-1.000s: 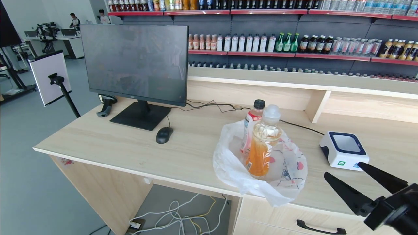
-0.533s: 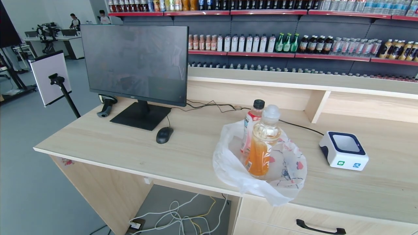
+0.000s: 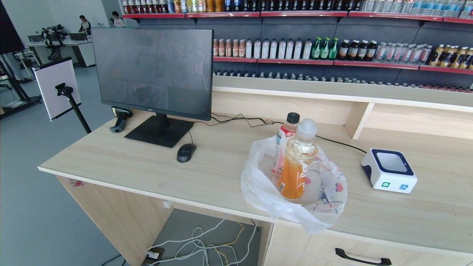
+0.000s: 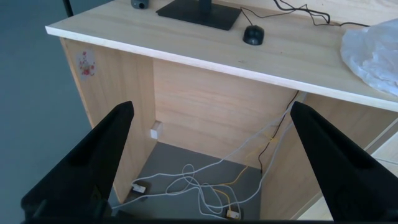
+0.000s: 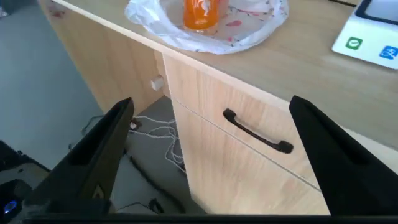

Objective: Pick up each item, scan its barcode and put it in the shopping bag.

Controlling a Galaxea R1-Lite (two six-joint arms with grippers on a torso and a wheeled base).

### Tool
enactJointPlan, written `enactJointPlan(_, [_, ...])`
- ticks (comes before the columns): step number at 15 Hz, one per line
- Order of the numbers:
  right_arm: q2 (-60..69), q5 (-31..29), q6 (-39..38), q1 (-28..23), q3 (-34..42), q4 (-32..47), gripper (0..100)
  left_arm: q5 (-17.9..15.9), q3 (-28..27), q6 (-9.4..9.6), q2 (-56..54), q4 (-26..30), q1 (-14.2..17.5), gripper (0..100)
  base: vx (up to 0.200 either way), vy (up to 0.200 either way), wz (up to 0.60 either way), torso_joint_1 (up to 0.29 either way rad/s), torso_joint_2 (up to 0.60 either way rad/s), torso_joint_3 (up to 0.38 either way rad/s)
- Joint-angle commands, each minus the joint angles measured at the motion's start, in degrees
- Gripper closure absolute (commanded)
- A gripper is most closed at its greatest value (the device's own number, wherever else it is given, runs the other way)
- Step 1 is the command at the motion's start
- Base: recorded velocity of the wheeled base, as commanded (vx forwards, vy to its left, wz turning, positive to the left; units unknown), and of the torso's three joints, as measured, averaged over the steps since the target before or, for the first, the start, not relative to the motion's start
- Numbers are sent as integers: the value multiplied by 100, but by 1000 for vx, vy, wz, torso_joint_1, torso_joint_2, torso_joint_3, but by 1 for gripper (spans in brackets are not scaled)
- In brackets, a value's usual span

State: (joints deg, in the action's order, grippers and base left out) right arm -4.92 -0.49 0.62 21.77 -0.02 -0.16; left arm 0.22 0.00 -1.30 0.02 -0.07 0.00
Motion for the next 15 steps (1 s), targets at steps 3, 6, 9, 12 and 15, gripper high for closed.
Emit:
enactJointPlan(3, [123, -30, 193, -1984, 2, 16, 0, 4, 0, -1, -2, -1, 0, 0, 0, 0, 0, 0, 0, 0])
enactJointPlan(6, [484, -22, 237, -2160, 2, 16, 0, 4, 0, -1, -2, -1, 0, 0, -67, 0, 0, 1, 1, -2])
enactJointPlan(9, [484, -22, 184, -2168, 2, 25, 0, 4, 0, -10, -2, -1, 0, 0, -200, 0, 0, 19, 9, -1])
enactJointPlan(12, [484, -22, 96, -2168, 2, 25, 0, 4, 0, -10, -2, -1, 0, 0, -200, 0, -200, -14, 1, 2])
enactJointPlan(15, [484, -22, 17, -2168, 2, 25, 0, 4, 0, -10, -2, -1, 0, 0, -200, 0, -600, 1, 5, 2])
